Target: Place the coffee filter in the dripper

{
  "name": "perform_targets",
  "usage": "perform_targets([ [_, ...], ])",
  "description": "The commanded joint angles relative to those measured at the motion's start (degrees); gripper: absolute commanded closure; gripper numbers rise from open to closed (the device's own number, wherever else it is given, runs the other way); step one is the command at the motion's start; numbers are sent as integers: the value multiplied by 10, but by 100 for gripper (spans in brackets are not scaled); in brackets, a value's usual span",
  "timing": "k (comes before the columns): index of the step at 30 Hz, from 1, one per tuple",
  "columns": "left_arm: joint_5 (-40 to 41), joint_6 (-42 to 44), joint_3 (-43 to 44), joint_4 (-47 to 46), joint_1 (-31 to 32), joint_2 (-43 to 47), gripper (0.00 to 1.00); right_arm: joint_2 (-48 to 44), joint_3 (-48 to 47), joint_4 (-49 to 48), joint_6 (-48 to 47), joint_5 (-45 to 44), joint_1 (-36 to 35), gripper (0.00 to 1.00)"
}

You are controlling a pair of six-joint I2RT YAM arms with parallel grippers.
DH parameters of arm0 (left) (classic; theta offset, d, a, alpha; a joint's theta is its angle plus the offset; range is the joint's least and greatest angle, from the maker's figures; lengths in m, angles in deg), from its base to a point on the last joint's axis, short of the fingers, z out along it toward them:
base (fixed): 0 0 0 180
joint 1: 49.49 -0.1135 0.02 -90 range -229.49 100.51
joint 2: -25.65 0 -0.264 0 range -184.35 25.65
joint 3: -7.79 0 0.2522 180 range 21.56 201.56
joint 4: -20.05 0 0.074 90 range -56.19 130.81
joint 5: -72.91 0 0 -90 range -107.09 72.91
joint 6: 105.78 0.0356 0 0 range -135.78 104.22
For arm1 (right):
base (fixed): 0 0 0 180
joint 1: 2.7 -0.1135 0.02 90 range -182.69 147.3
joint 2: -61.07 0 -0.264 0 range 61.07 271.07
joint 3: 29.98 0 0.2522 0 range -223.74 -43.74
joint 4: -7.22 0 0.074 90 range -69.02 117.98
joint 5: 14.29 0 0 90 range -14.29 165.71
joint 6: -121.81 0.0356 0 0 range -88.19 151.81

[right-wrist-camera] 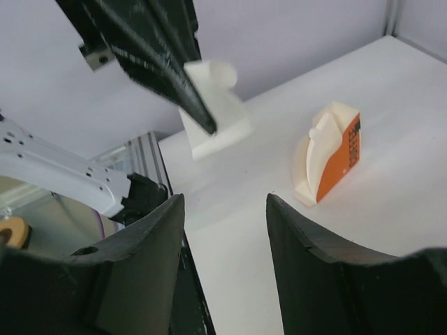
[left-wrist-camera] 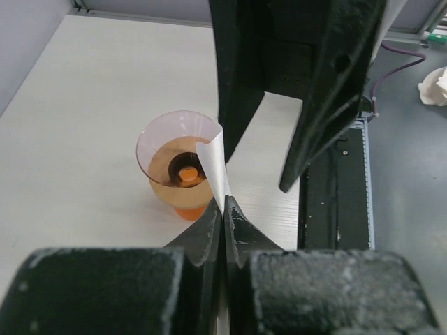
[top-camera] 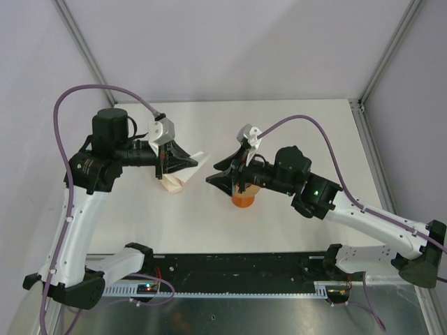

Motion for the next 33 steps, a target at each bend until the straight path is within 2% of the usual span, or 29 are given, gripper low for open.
perform_targets([
  [1,-42,-9,22,21,5,3,94,3,-5,-103,42,73,31,47],
  [11,-49,11,25,35,11,2,94,30,-5,-176,93,116,63,63],
  [15,-47,15,25,38,11,1,95,37,-5,-188,101,134,67,77],
  [17,-48,16,26,39,11,0,95,38,-5,-190,101,144,67,92],
  [19,-46,15,27,39,11,-1,93,36,-5,-184,92,153,67,98],
  [20,-41,13,27,39,11,-1,91,34,-5,-173,80,156,67,99],
  [21,-35,10,28,39,11,-2,81,29,-5,-160,69,156,67,99],
  [24,-3,-3,34,39,12,-4,42,9,-5,-82,-14,148,66,100],
  [26,18,-12,41,38,11,-7,27,-11,-5,-17,-87,139,64,100],
  [30,35,-31,65,38,10,-12,12,-48,-5,98,-214,134,64,100],
  [33,39,-32,79,42,9,-12,10,-82,-5,167,-293,160,62,100],
])
